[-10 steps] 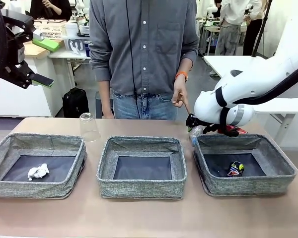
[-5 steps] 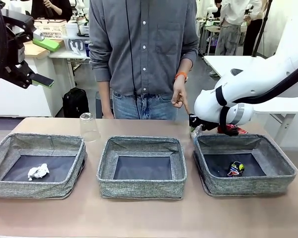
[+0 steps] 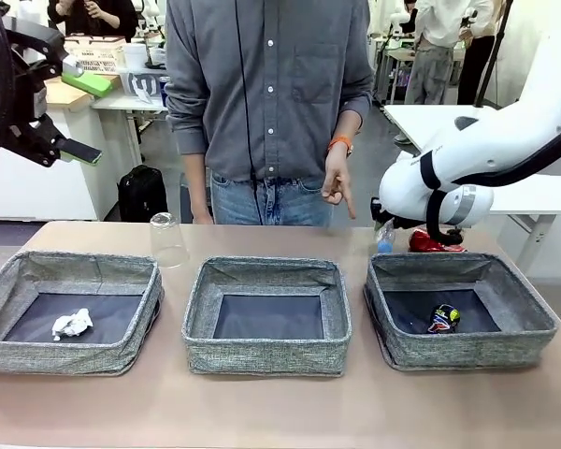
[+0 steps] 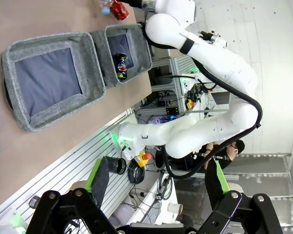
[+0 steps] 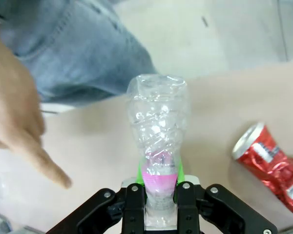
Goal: Sort the waste into the appropriate baskets.
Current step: Pick up the waste item pointed out by the person, then place the picked waste into the Fabric basket indicated by the person.
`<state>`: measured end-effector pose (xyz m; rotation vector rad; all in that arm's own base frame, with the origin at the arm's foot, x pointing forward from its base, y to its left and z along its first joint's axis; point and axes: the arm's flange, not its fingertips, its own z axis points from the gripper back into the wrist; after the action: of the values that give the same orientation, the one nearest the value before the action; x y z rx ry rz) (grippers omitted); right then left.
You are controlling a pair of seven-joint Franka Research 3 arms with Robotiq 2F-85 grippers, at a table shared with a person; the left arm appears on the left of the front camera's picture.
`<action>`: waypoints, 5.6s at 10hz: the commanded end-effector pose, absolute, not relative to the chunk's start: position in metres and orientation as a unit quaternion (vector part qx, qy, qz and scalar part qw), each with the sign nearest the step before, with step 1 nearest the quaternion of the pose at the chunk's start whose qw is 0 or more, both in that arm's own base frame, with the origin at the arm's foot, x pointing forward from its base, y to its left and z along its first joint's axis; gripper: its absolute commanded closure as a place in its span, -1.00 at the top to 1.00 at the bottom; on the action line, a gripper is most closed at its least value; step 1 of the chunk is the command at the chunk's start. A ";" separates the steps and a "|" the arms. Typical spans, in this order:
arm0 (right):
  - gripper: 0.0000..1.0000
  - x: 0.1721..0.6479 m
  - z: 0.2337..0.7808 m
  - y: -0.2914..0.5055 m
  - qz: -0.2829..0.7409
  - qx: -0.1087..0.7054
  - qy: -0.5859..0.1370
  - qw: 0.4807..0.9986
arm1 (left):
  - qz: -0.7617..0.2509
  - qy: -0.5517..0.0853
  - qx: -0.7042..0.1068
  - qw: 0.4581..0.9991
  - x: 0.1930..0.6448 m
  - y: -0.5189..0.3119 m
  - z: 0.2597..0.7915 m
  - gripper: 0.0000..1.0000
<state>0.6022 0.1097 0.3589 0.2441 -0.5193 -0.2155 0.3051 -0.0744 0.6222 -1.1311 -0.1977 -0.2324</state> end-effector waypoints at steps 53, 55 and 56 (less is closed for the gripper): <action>-0.54 0.333 0.767 0.397 0.006 0.000 -0.102 0.995 | -0.118 -0.099 -0.541 0.827 0.305 -0.075 0.622 1.00; -0.54 0.334 0.765 0.399 0.003 -0.006 -0.100 0.995 | -0.118 -0.099 -0.541 0.827 0.305 -0.075 0.622 1.00; -0.54 0.346 0.728 0.400 0.011 -0.036 -0.122 0.992 | -0.118 -0.099 -0.541 0.827 0.305 -0.075 0.622 1.00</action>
<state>0.3387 0.4004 0.7560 -0.0297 -0.2024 0.0076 0.3051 -0.0750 0.6221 -1.1298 -0.1976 -0.2319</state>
